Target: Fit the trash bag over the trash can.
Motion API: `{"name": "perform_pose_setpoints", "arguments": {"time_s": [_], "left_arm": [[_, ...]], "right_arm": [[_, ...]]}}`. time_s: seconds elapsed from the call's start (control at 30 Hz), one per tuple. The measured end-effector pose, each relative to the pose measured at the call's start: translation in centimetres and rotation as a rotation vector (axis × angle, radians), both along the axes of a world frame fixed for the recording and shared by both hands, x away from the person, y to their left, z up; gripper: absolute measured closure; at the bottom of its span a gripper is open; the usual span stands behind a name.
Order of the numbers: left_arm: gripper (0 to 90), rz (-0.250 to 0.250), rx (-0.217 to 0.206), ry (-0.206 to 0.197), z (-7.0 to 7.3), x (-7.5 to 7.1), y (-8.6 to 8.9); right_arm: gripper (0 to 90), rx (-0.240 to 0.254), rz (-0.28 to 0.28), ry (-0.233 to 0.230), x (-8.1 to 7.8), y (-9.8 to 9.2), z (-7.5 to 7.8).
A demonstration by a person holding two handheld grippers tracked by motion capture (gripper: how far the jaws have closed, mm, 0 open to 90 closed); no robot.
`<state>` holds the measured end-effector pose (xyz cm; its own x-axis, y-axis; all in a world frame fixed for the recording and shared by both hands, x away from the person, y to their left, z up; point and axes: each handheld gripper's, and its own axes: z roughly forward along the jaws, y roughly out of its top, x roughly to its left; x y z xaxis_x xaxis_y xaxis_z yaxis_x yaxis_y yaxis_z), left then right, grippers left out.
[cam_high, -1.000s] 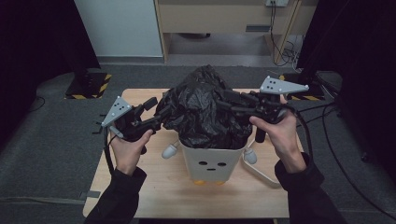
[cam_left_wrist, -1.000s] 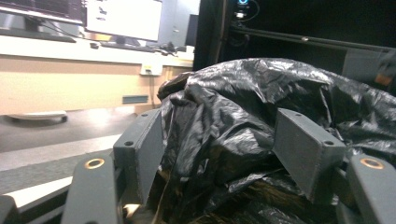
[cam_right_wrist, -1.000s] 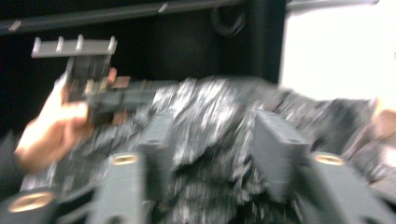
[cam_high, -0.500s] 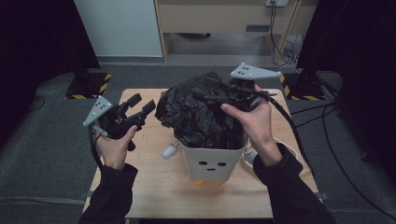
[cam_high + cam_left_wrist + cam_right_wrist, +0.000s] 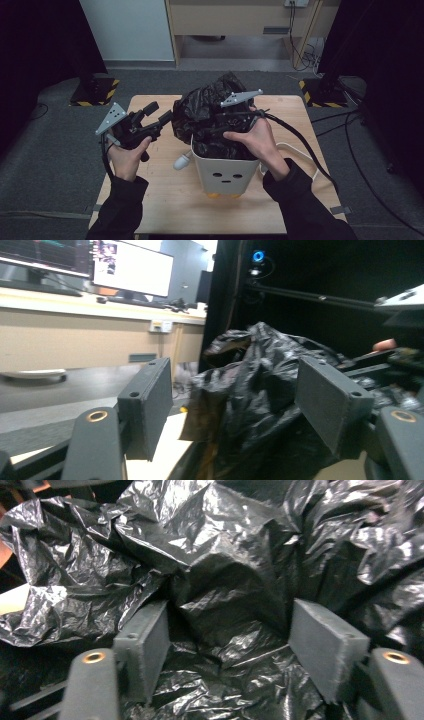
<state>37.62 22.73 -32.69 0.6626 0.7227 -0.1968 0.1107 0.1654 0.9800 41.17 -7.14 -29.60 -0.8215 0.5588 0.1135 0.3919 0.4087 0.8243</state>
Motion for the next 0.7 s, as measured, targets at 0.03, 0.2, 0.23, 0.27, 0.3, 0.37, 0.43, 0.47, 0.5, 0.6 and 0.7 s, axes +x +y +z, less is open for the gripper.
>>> {"name": "perform_pose_setpoints", "arguments": {"time_s": [0.03, 0.2, 0.23, 0.27, 0.3, 0.37, 0.43, 0.47, 0.5, 0.6, 0.7], "left_arm": [[30.6, -0.009, 0.001, -0.005, 0.1, 0.0, -0.2], [30.4, -0.061, 0.002, 0.001, -0.2, 0.4, -1.1], [30.4, -0.067, 0.005, 0.005, -0.3, 0.6, -1.4], [30.6, -0.081, 0.004, 0.020, -0.7, 0.9, -1.7], [31.7, -0.084, 0.003, 0.027, -0.9, 1.0, -1.9], [33.8, -0.105, -0.005, 0.045, -1.4, 1.5, -2.4], [39.9, -0.136, -0.033, 0.062, -1.8, 1.8, -2.7], [43.5, -0.161, -0.060, 0.070, -2.0, 2.0, -2.9], [49.5, -0.176, -0.074, 0.072, -2.2, 2.1, -3.0], [66.0, -0.212, -0.086, 0.061, -2.3, 2.1, -3.3], [83.0, -0.225, -0.071, 0.035, -1.9, 1.6, -3.5]], "right_arm": [[28.1, -0.004, 0.007, -0.001, 0.0, 0.1, 0.0], [26.3, 0.087, 0.017, -0.071, -0.5, -0.7, 1.2], [25.9, 0.113, 0.020, -0.083, -0.7, -1.0, 1.6], [25.7, 0.136, 0.021, -0.092, -0.8, -1.2, 1.9], [25.7, 0.183, 0.018, -0.110, -0.9, -1.7, 2.4], [25.6, 0.239, 0.007, -0.138, -1.1, -2.3, 3.1], [25.7, 0.311, -0.019, -0.193, -1.1, -3.2, 4.1], [25.8, 0.332, -0.031, -0.210, -1.1, -3.5, 4.3], [25.8, 0.374, -0.044, -0.232, -1.1, -4.0, 4.8], [26.5, 0.449, -0.055, -0.261, -1.1, -4.8, 5.6], [27.7, 0.444, -0.063, -0.308, -1.4, -6.0, 6.5]]}}
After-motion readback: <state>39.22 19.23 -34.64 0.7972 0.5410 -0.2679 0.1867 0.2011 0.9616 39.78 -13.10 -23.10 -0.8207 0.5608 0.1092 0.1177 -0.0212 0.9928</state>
